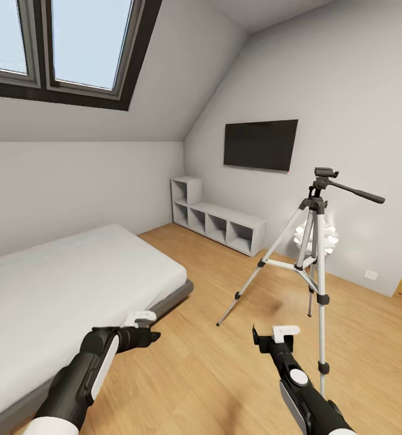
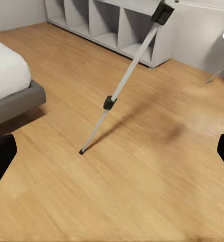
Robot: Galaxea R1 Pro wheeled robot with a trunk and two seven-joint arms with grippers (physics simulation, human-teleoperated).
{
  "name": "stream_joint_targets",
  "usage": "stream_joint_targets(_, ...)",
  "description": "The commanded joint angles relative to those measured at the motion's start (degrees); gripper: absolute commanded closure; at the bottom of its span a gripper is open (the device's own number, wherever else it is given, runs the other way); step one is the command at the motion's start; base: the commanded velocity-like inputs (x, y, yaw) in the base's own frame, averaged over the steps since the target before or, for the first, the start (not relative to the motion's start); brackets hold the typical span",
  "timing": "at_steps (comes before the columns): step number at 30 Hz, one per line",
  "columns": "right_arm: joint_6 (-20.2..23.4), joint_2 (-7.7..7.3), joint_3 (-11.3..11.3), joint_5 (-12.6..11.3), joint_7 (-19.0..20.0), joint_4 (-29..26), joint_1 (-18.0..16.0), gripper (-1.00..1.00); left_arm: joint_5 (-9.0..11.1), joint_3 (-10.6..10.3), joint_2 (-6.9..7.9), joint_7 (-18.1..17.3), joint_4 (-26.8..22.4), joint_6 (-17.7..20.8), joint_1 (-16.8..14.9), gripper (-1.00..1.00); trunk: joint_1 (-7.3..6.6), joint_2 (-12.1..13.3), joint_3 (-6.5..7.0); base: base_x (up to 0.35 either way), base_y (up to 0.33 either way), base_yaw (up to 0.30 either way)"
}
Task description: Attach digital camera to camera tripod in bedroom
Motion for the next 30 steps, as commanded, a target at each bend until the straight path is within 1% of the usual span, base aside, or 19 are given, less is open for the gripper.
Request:
stream_joint_targets(1, -0.2, -0.04, 0.32, 0.06, -0.35, 0.29, -0.04, -1.0, 0.02, 0.03, -0.02, -0.11, 0.01, 0.21, -0.04, -1.0, 0.0, -0.03, -0.06, 0.0, 0.0, 0.0)
stream_joint_targets(9, -0.53, -0.04, 0.55, 0.09, -0.37, 1.56, -0.04, -1.0, 0.02, 0.08, -0.03, -0.14, 0.06, -0.05, -0.04, -1.0, 0.0, -0.03, -0.06, 0.0, 0.0, 0.0)
stream_joint_targets(14, -1.42, -0.05, 0.49, -0.04, -0.45, 1.64, -0.04, -1.0, 0.05, 1.15, 0.05, -0.13, -0.35, 0.14, -0.04, -1.0, 0.0, -0.03, -0.06, 0.0, 0.0, 0.0)
stream_joint_targets(18, -2.97, -0.05, 0.47, -0.07, -0.49, 1.7, -0.04, -1.0, 0.03, 1.01, -0.38, -0.02, -1.29, 0.34, -0.04, -1.0, 0.0, -0.03, -0.06, 0.0, 0.0, 0.0)
stream_joint_targets(19, -3.95, -0.04, 0.47, -0.08, -0.49, 1.75, -0.04, -1.0, 0.02, 0.94, -0.65, 0.03, -2.07, 0.39, -0.04, -1.0, 0.0, -0.03, -0.06, 0.0, 0.0, 0.0)
stream_joint_targets(25, -4.43, -0.08, 0.47, -0.08, -0.47, 1.89, -0.04, -1.0, -0.01, 0.91, -0.81, 0.07, -4.44, 0.82, -0.04, -1.0, 0.0, -0.03, -0.06, 0.0, 0.0, 0.0)
stream_joint_targets(30, -4.6, -0.09, 0.47, -0.08, -0.59, 1.92, -0.04, -1.0, -0.05, 0.91, -0.82, 0.06, -5.24, 0.91, -0.04, -1.0, 1.1, -2.04, -0.96, 0.0, 0.0, 0.0)
